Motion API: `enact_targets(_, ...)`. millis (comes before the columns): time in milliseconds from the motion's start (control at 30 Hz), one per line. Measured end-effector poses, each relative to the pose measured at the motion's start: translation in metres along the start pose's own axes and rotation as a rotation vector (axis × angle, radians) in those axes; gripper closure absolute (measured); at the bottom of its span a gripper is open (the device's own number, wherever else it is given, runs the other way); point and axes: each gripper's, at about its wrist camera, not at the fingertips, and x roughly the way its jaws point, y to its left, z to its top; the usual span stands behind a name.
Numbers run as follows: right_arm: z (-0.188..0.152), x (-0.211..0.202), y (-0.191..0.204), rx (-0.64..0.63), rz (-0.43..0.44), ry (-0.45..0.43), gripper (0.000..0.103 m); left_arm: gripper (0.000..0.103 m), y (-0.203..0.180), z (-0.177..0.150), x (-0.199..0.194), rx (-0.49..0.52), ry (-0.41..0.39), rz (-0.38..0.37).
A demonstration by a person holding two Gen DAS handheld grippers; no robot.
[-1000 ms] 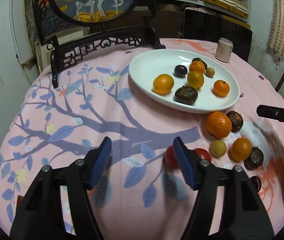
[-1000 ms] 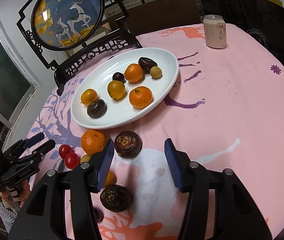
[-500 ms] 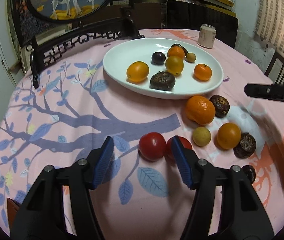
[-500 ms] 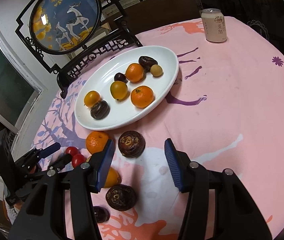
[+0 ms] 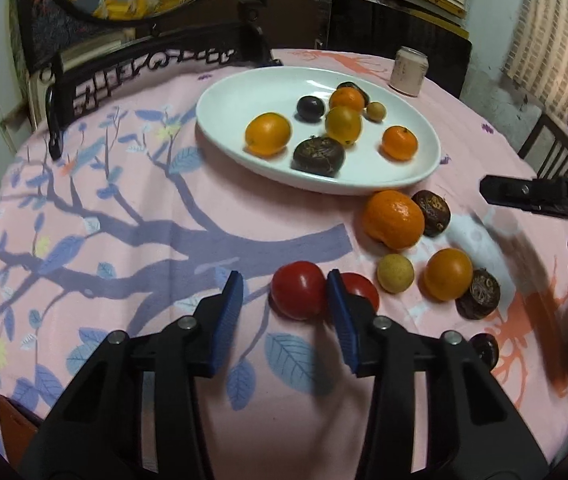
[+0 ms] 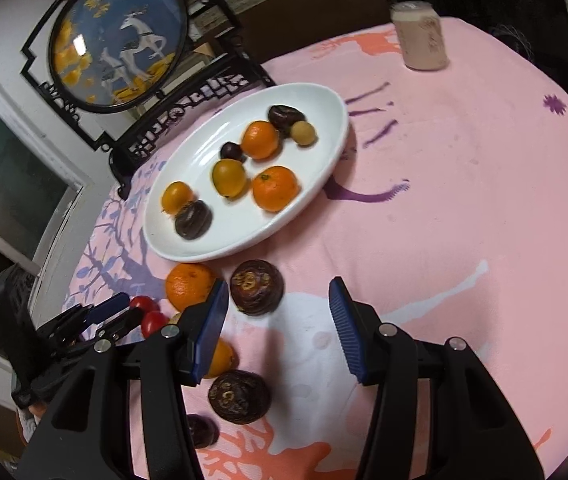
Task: Organize fruits
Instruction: 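Close the left tool on a red tomato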
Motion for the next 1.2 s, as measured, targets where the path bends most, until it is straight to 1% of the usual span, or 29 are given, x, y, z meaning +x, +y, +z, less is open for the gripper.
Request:
enact_targets(67,0.000,0.001,-0.003,0.013,-0.004,0.003,0.050,0.061,-0.004,-0.001,-0.001,0.021,-0.010,0.010)
enact_targets(167,-0.001,0.001,0.000,-0.002,-0.010,0.000,0.050,0.061,-0.004,-0.002,0.000,0.032,-0.009,0.015)
enact_targets(200,-0.001,0.001,0.001,-0.005,-0.009,-0.002,0.050,0.058,-0.003,-0.002,-0.001,0.056,-0.007,0.025)
enact_targets(233,-0.002,0.000,0.002,-0.011,-0.010,-0.005,0.050,0.057,0.000,-0.002,-0.003,0.068,-0.005,0.026)
enact_targets(267,-0.001,-0.001,0.002,-0.013,-0.011,-0.008,0.050,0.056,0.005,-0.001,-0.005,0.060,-0.006,0.022)
enact_targets(300,-0.001,-0.001,0.001,-0.012,-0.012,-0.010,0.050,0.051,0.012,0.000,-0.006,0.039,-0.006,0.017)
enact_targets(367,0.000,-0.002,-0.001,0.002,-0.003,-0.009,0.050,0.046,0.020,0.001,-0.005,0.008,-0.009,0.033)
enact_targets(400,0.000,-0.002,-0.002,0.005,-0.001,-0.008,0.050,0.045,0.018,0.001,-0.005,0.018,-0.015,0.049)
enact_targets(433,0.000,-0.002,-0.002,0.005,-0.003,-0.008,0.050,0.043,0.012,0.000,-0.006,0.050,-0.028,0.086)
enact_targets(467,0.000,-0.002,-0.002,0.004,-0.006,-0.008,0.050,0.035,0.006,-0.001,-0.007,0.086,-0.052,0.148)
enact_targets(500,0.000,-0.002,-0.001,0.002,-0.005,-0.008,0.050,0.032,0.000,-0.001,-0.008,0.119,-0.090,0.245)
enact_targets(533,0.000,-0.003,0.000,0.000,-0.003,-0.009,0.050,0.033,0.000,-0.001,-0.009,0.120,-0.105,0.280)
enact_targets(567,-0.001,-0.004,0.001,-0.003,-0.001,-0.011,0.050,0.038,0.002,0.001,-0.011,0.101,-0.107,0.274)
enact_targets(600,-0.001,-0.005,0.001,-0.007,0.002,-0.014,0.050,0.043,0.006,0.003,-0.013,0.069,-0.104,0.231)
enact_targets(633,-0.001,-0.005,0.002,-0.010,0.004,-0.015,0.050,0.046,0.009,0.004,-0.014,0.042,-0.097,0.166)
enact_targets(667,-0.001,-0.006,0.003,-0.013,0.005,-0.015,0.050,0.051,0.008,0.004,-0.013,0.038,-0.087,0.131)
enact_targets(700,-0.001,-0.006,0.005,-0.019,0.003,-0.017,0.050,0.055,0.006,0.004,-0.012,0.049,-0.079,0.122)
enact_targets(733,-0.001,-0.006,0.006,-0.023,0.003,-0.019,0.050,0.058,0.003,0.003,-0.010,0.065,-0.066,0.111)
enact_targets(800,-0.001,-0.007,0.007,-0.027,-0.002,-0.023,0.050,0.067,-0.003,0.002,-0.009,0.083,-0.048,0.062)
enact_targets(867,-0.001,-0.008,0.007,-0.020,0.013,-0.020,0.050,0.069,-0.009,-0.001,-0.009,0.103,-0.042,0.049)
enact_targets(1000,0.000,-0.006,0.009,-0.025,0.030,-0.006,0.050,0.071,-0.017,-0.003,-0.001,0.137,-0.028,0.051)
enact_targets(1133,0.001,-0.003,0.000,0.012,0.005,-0.002,0.050,0.070,-0.001,-0.002,-0.001,0.066,0.006,-0.035)
enact_targets(1167,0.001,-0.004,-0.002,0.020,0.003,-0.005,0.050,0.064,0.003,-0.001,0.000,0.051,0.013,-0.045)
enact_targets(1200,0.001,-0.005,-0.003,0.022,0.000,-0.009,0.050,0.054,0.011,0.001,0.002,0.020,0.021,-0.051)
